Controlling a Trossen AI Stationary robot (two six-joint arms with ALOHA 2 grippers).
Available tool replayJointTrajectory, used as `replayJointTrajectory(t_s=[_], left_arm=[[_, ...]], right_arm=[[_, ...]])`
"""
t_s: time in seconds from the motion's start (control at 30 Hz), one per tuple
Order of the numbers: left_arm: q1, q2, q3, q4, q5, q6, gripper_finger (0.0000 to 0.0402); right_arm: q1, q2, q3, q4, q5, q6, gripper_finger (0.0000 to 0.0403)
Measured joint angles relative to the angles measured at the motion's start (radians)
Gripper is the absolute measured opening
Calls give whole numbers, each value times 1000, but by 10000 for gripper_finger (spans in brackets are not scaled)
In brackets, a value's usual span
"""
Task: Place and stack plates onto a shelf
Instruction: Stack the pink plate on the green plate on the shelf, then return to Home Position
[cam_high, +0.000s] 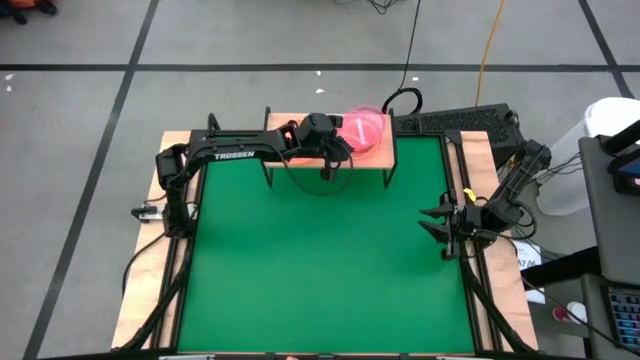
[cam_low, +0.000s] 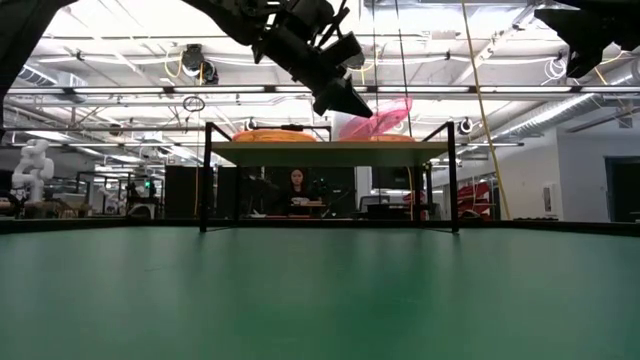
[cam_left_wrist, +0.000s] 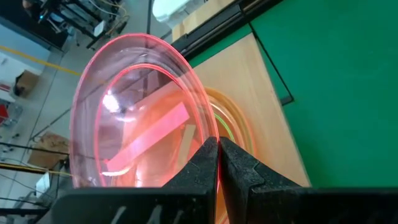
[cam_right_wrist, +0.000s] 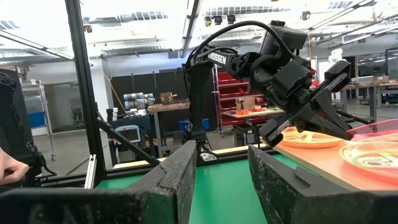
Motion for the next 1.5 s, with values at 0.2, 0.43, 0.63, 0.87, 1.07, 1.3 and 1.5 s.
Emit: replayJointTrajectory(t_s=[0.2,0.43,0.63,0.87,1.07,1.3,1.5], left_arm=[[0,0,0,1,12,-1,30],[0,0,0,1,-13,8,90],[-11,-13,-2,-8,-83,67,95],[-54,-189,-2,-136,-248,71,95],[-62,-403,-2,-418,-363,-78,94],[-63,-653,-65,-608,-151,-311,54],[-87,-855,-267,-525,-145,-393,5]], right_arm=[[0,0,0,0,0,0,132],[0,0,0,0,0,0,132],[0,0,0,0,0,0,132],[0,0,0,1,0,0,132],[0,0,0,0,0,0,132],[0,0,0,0,0,0,132],[0,0,0,0,0,0,132]])
